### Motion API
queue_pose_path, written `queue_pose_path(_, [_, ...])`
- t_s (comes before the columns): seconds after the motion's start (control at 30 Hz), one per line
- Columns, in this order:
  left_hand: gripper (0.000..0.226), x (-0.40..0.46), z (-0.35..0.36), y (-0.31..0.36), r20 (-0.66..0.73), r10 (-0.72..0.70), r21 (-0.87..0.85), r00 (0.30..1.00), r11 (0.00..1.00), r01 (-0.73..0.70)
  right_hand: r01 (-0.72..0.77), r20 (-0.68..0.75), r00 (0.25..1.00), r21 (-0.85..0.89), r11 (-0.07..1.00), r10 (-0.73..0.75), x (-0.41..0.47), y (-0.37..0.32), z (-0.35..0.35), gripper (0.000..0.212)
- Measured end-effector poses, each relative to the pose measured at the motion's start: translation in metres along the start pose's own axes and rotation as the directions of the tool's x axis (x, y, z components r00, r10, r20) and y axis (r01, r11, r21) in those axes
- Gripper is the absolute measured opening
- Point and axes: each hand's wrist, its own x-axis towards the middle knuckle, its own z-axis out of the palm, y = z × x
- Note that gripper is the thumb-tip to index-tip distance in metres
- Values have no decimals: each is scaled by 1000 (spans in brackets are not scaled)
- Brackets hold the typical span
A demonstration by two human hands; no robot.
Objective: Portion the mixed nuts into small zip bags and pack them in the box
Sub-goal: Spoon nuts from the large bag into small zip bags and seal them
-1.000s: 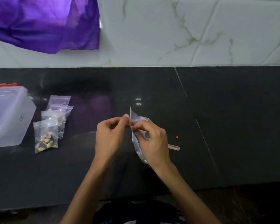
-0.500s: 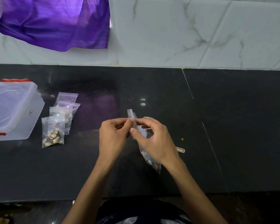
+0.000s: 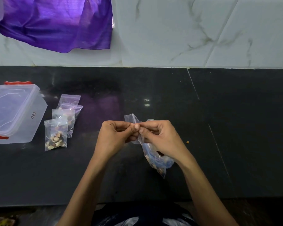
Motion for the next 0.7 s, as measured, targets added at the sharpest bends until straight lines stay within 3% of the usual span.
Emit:
queue_pose_path(0.07, [16, 1, 1, 1, 15, -8, 75, 1000, 997, 6, -16, -84, 996, -42, 999, 13, 1, -1, 4, 15])
queue_pose_path(0.17, [14, 5, 3, 0, -36, 73, 300, 997, 952, -59, -26, -254, 966, -261, 965, -43, -1, -3, 16, 15])
queue_pose_path(0.27, [20, 8, 4, 1, -52, 131, 437, 990, 895, -95, -44, -300, 951, -361, 931, -71, -2, -6, 24, 16])
queue_pose_path(0.4, [17, 15, 1, 4, -24, 71, 509, 997, 859, -49, -86, -319, 945, -443, 892, -67, -3, -8, 31, 17])
queue_pose_path(0.5, [22, 15, -4, 9, 18, 13, 563, 1000, 826, -21, -150, -410, 908, -512, 846, -87, -1, -8, 24, 21])
queue_pose_path(0.6, [21, 10, -4, 12, 154, -54, 579, 987, 814, -45, -187, -323, 945, -399, 898, 53, 1, -7, 7, 10])
queue_pose_path(0.7, [20, 12, -4, 9, 175, -21, 590, 984, 803, -88, -236, -192, 964, -290, 927, 185, -2, -8, 6, 24])
